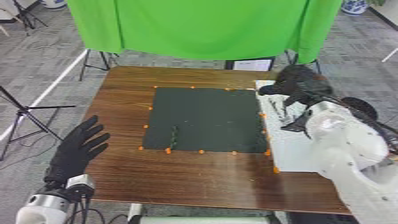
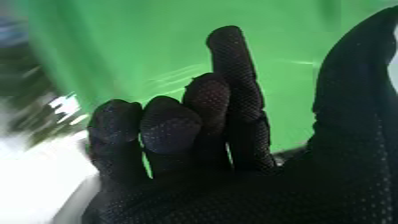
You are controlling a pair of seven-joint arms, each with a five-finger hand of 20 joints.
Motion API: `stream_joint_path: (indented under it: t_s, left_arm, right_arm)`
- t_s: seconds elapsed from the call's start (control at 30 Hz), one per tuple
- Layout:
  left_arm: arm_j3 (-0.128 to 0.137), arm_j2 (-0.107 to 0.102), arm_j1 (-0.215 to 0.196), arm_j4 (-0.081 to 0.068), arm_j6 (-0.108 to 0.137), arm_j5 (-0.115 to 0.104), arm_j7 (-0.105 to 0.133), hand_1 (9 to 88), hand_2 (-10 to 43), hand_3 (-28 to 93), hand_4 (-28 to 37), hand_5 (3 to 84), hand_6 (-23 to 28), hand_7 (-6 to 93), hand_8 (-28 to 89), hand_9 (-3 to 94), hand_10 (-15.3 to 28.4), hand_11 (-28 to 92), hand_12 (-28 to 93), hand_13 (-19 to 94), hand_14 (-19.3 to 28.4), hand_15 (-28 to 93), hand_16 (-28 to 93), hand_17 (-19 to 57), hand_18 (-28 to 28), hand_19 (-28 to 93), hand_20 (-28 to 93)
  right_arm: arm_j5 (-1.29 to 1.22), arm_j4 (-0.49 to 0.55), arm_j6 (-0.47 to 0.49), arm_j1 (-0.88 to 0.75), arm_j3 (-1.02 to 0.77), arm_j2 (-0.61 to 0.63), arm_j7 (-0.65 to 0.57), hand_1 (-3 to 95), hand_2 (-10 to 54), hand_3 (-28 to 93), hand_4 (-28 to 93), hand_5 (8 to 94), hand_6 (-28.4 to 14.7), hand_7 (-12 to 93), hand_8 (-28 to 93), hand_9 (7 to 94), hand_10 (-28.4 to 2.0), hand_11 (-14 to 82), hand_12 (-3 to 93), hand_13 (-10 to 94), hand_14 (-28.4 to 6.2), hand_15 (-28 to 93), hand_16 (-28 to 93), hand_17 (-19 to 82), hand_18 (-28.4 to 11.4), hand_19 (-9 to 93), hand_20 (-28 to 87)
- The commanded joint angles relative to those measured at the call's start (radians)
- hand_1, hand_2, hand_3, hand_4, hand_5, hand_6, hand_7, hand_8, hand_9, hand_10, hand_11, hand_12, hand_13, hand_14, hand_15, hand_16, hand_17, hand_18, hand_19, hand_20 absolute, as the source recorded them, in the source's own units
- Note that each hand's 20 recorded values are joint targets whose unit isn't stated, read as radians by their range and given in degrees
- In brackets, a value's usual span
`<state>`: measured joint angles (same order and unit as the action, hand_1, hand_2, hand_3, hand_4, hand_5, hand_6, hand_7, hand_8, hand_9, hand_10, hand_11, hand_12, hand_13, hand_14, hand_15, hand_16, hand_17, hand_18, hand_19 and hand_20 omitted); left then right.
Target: Arrange flowers
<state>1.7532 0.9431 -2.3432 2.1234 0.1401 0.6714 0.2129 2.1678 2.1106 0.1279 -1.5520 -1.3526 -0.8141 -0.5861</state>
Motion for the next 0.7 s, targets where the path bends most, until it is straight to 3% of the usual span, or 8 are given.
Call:
stream_joint_path:
  t_s: [0.03,0.37,0.7]
  left_arm:
    - [0.001,0.005,-0.008,0.000,-0.007,0.003,-0.001,25.9,-5.1,69,-27.1,26.3,3.1,20.8,-11,23.1,11.6,20,19,19,15.9,31,1,-9.2,22.9,40,9]
    - [-0.001,-0.005,0.007,-0.009,-0.018,0.002,-0.009,26.0,-5.1,69,-27.2,26.3,3.2,21.0,-11,23.0,11.6,21,19,19,16.0,32,1,-9.2,22.8,40,9]
    - [0.002,-0.006,0.007,-0.010,-0.021,0.004,-0.016,26.2,-5.3,69,-27.2,26.2,3.1,21.5,-11,22.9,11.5,21,18,19,16.0,32,1,-9.2,22.8,40,9]
  right_arm:
    - [0.059,0.015,0.071,-0.302,-0.277,0.160,-0.133,20.9,-9.5,76,-28,64.1,-2.7,31,-11,59.6,-14.3,67.3,54.7,61,-13.1,88,41,31,-23.6,91,58]
    - [-0.017,0.040,0.190,-0.584,-0.488,0.139,-0.217,25.3,-9.5,69,-28,62.5,-3.6,30,-11,57.9,-14.5,66.9,57.6,59,-13.3,88,44,30,-23.7,91,58]
    - [-0.082,0.035,0.201,-0.658,-0.536,0.119,-0.212,26.8,-9.5,64,-28,61.0,-4.1,29,-10,56.1,-14.8,67.1,56.7,58,-13.5,88,44,29,-23.6,90,58]
